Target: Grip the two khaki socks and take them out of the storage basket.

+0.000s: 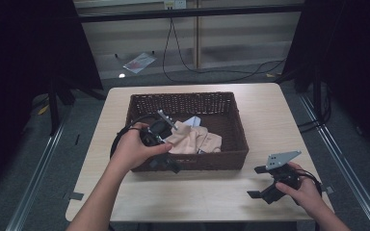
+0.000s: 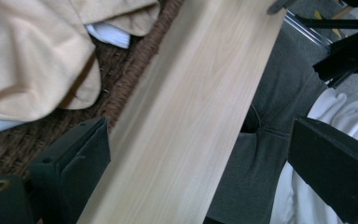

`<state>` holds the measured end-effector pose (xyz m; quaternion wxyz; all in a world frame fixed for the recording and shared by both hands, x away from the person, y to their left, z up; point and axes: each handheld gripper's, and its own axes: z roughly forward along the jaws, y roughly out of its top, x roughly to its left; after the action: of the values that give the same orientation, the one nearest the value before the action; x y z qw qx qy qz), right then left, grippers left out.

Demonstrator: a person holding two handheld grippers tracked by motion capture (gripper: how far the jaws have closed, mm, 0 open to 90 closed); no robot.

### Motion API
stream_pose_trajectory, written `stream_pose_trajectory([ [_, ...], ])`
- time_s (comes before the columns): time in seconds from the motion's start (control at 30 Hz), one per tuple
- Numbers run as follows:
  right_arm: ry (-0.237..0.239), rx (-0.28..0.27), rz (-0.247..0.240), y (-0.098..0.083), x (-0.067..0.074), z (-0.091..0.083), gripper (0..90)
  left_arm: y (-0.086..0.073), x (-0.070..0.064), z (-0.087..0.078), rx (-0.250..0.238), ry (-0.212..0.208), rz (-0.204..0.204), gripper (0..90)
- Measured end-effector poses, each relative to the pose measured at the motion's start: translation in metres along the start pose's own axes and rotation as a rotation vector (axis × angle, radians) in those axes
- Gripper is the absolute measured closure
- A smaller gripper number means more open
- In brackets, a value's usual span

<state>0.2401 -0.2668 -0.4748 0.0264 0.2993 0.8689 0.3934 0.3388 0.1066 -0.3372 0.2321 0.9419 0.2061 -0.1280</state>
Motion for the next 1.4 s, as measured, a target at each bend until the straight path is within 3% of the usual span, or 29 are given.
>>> stream_pose_trajectory([
  [0.47, -0.004, 0.002, -0.006, 0.001, 0.0, 0.0, 5.1, 0.013, 0.027, -0.01, -0.012, 0.027, -0.062, 5.9],
  [0.6, -0.004, 0.002, -0.007, 0.001, 0.0, 0.001, 5.1, 0.017, 0.035, -0.006, 0.0, 0.043, -0.098, 5.9],
  [0.83, -0.003, 0.002, -0.008, 0.001, 0.001, 0.0, 5.1, 0.022, 0.051, 0.001, -0.022, 0.063, -0.154, 5.8],
  [1.13, -0.004, 0.0, -0.012, 0.001, 0.0, 0.001, 5.1, 0.028, 0.066, 0.011, -0.054, 0.111, -0.191, 4.9],
  [1.3, -0.003, 0.001, -0.01, 0.001, 0.001, 0.001, 5.1, 0.03, 0.075, 0.021, -0.048, 0.175, -0.227, 5.0],
  [1.4, -0.002, 0.0, -0.01, 0.001, 0.001, 0.001, 5.1, 0.03, 0.082, 0.026, -0.067, 0.171, -0.237, 5.0],
])
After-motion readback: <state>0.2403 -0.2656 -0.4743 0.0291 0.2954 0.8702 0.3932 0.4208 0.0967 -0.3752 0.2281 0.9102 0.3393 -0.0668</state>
